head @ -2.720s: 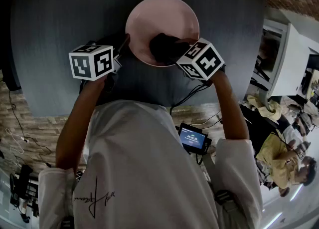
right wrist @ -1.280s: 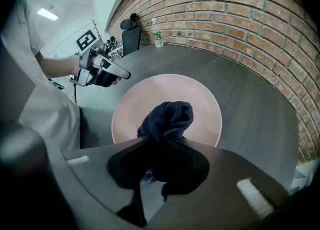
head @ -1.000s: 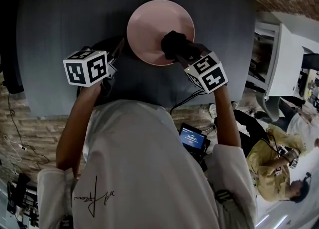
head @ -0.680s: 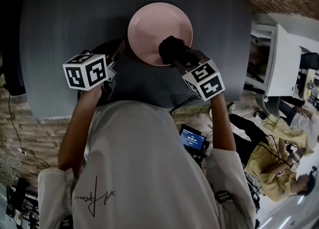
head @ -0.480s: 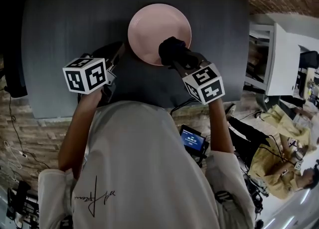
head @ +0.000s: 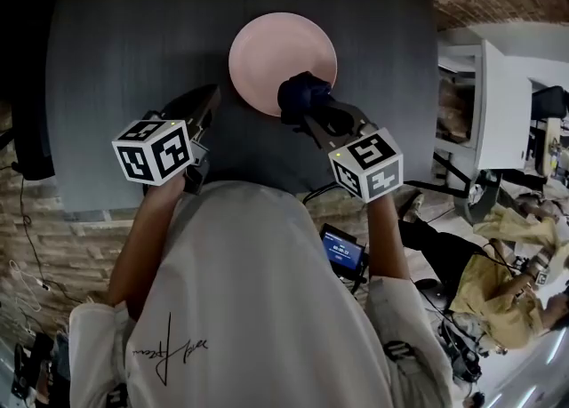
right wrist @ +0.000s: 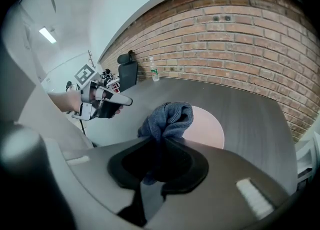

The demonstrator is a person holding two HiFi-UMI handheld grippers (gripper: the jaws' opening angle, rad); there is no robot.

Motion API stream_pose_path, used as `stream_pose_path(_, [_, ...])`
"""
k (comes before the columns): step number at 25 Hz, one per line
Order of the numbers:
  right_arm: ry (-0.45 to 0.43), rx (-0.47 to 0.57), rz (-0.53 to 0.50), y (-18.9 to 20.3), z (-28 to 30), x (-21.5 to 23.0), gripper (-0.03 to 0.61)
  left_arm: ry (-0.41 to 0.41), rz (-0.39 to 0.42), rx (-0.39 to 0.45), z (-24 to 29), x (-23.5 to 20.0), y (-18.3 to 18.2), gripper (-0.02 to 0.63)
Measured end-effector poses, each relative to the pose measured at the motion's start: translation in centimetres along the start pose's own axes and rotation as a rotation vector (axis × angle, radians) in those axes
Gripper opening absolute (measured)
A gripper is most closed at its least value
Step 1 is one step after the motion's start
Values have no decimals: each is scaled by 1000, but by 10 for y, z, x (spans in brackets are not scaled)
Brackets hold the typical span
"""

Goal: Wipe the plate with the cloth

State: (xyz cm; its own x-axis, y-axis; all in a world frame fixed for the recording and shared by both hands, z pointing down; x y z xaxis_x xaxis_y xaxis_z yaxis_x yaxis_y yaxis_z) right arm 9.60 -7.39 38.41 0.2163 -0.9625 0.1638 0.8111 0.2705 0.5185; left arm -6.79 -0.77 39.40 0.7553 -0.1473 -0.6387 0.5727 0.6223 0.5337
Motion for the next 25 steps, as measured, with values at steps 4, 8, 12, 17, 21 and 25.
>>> stream_pose_path(4, [-24, 51, 24, -4, -7, -14, 59, -4, 31, 30, -11, 14, 0, 14])
stream_pose_path(8, [-17, 76, 44, 0, -14, -21, 57, -4, 63, 53, -19, 27, 2, 14])
stream_pose_path(12, [-14, 95, 60, 3, -21, -28, 54, -6, 90, 65, -24, 36, 3, 14])
stream_pose_path(17, [-11, 124, 66, 3, -27, -39, 54, -18, 134, 76, -32, 43, 5, 12])
stream_pose_path(21, [-12, 146, 66, 2, -30, -45, 54, -31, 151, 68, -36, 46, 8, 11])
stream_pose_path(25, [-4, 159, 72, 4, -34, -43, 54, -30, 153, 70, -36, 50, 10, 11])
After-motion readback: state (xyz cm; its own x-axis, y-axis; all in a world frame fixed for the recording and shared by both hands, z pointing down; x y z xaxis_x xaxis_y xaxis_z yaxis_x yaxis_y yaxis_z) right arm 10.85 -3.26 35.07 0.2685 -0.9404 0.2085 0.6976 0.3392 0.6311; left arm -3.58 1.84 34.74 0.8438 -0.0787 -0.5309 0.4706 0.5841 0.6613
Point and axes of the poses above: the fingertips, and each gripper's own axes: z forward along the fingers, x to its right, y out of its underside, the point moved 1 cm from there along -z, backward along the fingers, and after that the axes turned 10 degrees about -x, right-handed, at the moved point
